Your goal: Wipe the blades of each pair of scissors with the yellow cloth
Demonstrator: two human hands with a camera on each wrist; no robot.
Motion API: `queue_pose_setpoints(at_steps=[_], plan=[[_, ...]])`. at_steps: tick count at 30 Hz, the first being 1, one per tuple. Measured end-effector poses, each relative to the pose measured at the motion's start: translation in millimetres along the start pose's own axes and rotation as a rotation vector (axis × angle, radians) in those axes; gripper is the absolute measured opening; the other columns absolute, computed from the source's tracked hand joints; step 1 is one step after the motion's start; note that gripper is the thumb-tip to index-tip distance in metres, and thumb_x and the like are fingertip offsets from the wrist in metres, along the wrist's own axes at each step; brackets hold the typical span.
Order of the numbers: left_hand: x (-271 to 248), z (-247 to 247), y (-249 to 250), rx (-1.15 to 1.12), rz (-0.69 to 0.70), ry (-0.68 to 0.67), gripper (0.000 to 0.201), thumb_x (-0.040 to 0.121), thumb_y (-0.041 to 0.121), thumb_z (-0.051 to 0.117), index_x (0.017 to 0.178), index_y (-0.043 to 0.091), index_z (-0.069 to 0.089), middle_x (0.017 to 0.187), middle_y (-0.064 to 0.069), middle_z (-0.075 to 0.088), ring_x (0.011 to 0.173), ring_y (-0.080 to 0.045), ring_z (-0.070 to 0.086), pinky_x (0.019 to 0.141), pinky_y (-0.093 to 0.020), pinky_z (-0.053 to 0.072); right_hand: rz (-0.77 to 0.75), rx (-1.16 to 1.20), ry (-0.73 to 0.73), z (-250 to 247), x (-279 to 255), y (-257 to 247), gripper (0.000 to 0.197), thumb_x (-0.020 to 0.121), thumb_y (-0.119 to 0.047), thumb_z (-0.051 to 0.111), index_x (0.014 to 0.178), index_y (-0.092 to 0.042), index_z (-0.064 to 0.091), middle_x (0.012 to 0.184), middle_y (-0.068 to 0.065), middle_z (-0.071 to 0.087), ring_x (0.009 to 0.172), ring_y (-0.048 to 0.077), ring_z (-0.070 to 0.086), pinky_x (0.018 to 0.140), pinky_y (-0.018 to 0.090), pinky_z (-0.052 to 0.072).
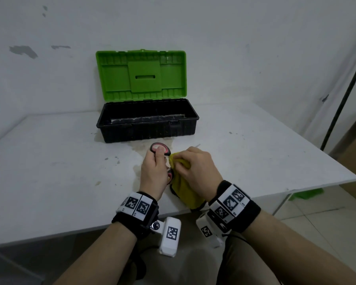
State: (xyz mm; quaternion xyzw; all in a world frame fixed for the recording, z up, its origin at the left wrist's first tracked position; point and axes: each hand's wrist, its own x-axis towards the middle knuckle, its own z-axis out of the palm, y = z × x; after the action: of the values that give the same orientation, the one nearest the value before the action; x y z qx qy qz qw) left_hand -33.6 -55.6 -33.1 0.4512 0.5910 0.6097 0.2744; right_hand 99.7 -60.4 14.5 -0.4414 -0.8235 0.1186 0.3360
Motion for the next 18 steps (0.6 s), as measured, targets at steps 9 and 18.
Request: queue_pose_setpoints(at_steps=[9,18], plan=[[1,-4,3,-0.052,-0.041,0.039,0.032,0.105,0.043,0.038,0.093,0.021,0.058,0.077,0.003,0.056,0.071,-0.016,0.054,0.067,-0.036,0.048,0.021,-0.022,0.081,-11,4,8,0.014,0.088,-0.022,0.064,0.097,-0.017,0.073,0.089,0.001,0.066,0.080,0.015,0.058,0.076,0.026,0.048],[-5,-7,8,-0.229,-0.171,-0.198,0.024,0.092,0.032,0.068,0.098,0.009,0.070,0.090,-0.007,0.075,0.081,-0.016,0.071,0.070,-0.027,0.056,0.024,0.016,0.103,-9,5,13,0.016,0.087,-0.022,0.064,0.099,-0.019,0.073,0.093,-0.001,0.067,0.085,0.012,0.059,0.077,0.019,0.045]])
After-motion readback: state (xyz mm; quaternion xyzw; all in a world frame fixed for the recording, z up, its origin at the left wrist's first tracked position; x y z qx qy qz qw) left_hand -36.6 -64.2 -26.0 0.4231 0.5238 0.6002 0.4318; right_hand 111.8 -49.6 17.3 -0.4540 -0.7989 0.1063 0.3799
